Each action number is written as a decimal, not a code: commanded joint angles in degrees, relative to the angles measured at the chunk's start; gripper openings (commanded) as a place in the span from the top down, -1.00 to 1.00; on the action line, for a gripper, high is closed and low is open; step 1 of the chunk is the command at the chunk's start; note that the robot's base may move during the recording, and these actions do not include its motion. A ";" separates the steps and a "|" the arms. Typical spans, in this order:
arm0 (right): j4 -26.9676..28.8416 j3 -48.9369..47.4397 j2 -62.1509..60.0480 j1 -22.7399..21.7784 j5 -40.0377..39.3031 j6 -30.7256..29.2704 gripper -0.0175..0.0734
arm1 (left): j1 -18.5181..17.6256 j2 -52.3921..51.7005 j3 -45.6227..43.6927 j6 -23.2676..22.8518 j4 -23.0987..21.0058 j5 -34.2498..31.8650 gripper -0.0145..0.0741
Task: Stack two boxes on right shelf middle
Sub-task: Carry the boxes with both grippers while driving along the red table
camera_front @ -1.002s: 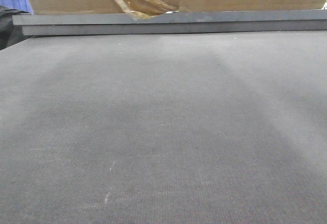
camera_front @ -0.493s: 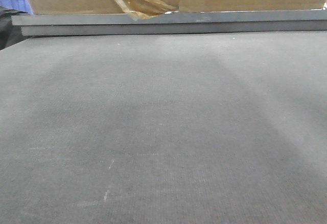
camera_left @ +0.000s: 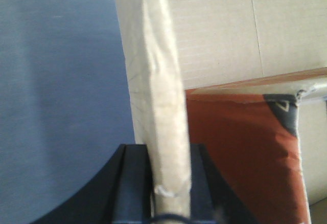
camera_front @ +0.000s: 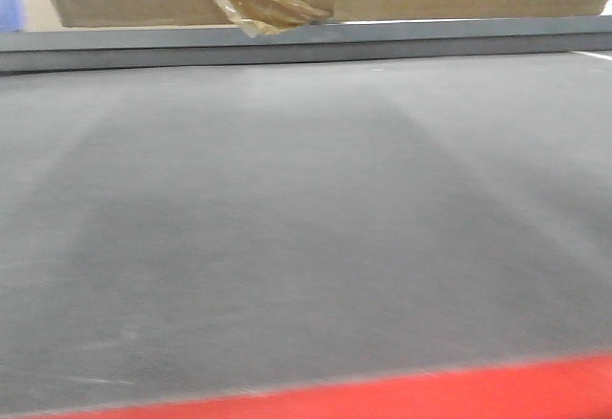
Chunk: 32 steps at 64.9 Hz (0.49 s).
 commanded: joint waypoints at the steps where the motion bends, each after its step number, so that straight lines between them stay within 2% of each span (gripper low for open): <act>1: -2.29 -0.36 -0.69 -0.66 -4.45 -0.37 0.95 | 0.12 -0.86 -0.37 -0.13 1.54 -0.33 0.92; 32: -2.29 -0.36 -0.69 -0.66 -4.45 -0.37 0.95 | 0.12 -0.86 -0.37 -0.13 1.54 -0.33 0.92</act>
